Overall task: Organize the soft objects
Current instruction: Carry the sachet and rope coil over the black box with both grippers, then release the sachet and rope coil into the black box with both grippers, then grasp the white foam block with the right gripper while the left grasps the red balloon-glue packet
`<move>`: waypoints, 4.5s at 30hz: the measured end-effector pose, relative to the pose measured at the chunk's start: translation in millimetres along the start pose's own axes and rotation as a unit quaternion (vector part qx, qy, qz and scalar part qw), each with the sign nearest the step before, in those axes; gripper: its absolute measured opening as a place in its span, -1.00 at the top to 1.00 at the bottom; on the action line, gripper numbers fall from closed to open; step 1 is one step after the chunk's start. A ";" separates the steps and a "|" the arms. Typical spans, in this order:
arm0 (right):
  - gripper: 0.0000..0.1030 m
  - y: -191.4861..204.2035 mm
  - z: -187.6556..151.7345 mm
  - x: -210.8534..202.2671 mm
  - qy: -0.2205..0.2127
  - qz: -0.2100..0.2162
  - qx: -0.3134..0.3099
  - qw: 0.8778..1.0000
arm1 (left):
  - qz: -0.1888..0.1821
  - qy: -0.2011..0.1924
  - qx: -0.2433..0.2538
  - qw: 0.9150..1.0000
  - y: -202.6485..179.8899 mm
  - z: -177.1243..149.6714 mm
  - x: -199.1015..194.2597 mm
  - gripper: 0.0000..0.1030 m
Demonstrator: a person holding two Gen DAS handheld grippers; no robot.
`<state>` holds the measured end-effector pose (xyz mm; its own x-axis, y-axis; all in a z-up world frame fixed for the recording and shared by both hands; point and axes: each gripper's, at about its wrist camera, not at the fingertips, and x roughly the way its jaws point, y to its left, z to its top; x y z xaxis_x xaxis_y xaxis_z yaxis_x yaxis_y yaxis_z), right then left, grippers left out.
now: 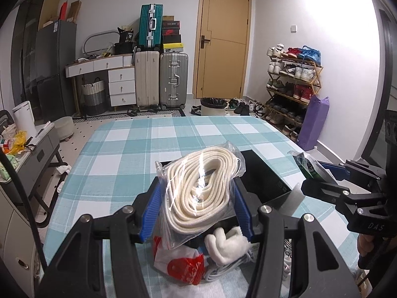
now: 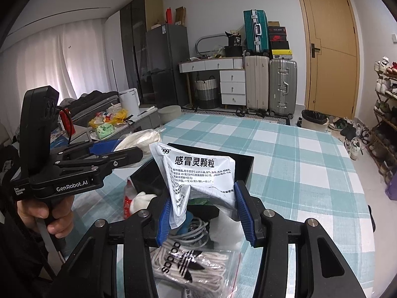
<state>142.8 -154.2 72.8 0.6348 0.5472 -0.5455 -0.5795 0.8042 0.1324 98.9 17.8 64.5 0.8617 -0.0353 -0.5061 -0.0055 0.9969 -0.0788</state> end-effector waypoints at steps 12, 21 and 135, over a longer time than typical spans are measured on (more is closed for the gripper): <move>0.08 -9.6 8.6 34.4 0.025 0.001 -0.009 1.000 | -0.003 0.015 0.008 1.000 -1.6 4.4 23.2 -0.04; 0.08 -11.9 10.9 58.5 0.046 -0.003 -0.016 0.999 | 0.000 0.034 0.017 0.999 -3.8 2.9 38.9 -0.04; -0.80 -30.0 -57.3 29.1 0.100 -0.040 0.058 0.992 | 0.032 0.105 0.030 0.994 33.0 -69.0 13.9 -0.85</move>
<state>149.4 -175.7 5.6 0.5557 0.4321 -0.7102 -0.4602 0.8714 0.1701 75.7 45.4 -4.4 0.7363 0.0201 -0.6764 -0.0208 0.9998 0.0070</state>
